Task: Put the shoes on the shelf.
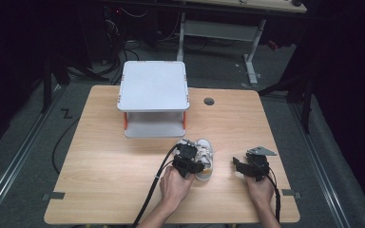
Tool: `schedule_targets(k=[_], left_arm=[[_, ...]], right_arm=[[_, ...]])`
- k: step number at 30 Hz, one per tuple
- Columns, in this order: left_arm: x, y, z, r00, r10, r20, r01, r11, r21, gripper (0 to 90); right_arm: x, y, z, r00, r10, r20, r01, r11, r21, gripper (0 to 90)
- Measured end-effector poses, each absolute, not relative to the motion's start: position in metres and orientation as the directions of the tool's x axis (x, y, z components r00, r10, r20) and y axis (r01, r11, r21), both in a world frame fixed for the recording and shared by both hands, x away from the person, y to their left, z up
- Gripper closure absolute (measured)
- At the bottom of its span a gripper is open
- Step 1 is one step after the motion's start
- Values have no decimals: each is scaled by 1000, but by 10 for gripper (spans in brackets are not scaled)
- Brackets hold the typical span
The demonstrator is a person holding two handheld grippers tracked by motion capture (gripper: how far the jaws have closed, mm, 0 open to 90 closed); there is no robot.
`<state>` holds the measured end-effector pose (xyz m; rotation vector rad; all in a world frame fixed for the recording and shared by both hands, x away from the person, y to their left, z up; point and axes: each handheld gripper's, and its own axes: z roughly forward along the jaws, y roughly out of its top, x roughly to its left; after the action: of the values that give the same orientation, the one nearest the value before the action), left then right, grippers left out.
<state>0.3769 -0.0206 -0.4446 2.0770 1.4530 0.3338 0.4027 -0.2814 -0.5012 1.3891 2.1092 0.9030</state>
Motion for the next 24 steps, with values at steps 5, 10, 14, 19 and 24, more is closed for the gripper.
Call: schedule_targets(k=[5, 10, 14, 19, 24], left_arm=[[377, -28, -451, 402, 913, -67, 748, -285, 599, 608], [376, -27, -451, 412, 908, -78, 742, -284, 607, 701], [375, -26, -451, 412, 907, -83, 739, -279, 613, 757], [372, -24, -451, 431, 899, -78, 723, -292, 627, 801], [368, -20, -450, 455, 887, -78, 706, -305, 639, 810]], right_arm=[[403, -281, -501, -388, 922, -18, 623, 277, 732, 372], [403, -281, -501, -388, 922, -18, 623, 276, 732, 372], [403, -281, -501, -388, 922, -18, 623, 276, 732, 372], [403, -281, -501, -387, 922, -17, 624, 275, 731, 371], [403, -281, -501, -387, 922, -17, 624, 276, 731, 372]])
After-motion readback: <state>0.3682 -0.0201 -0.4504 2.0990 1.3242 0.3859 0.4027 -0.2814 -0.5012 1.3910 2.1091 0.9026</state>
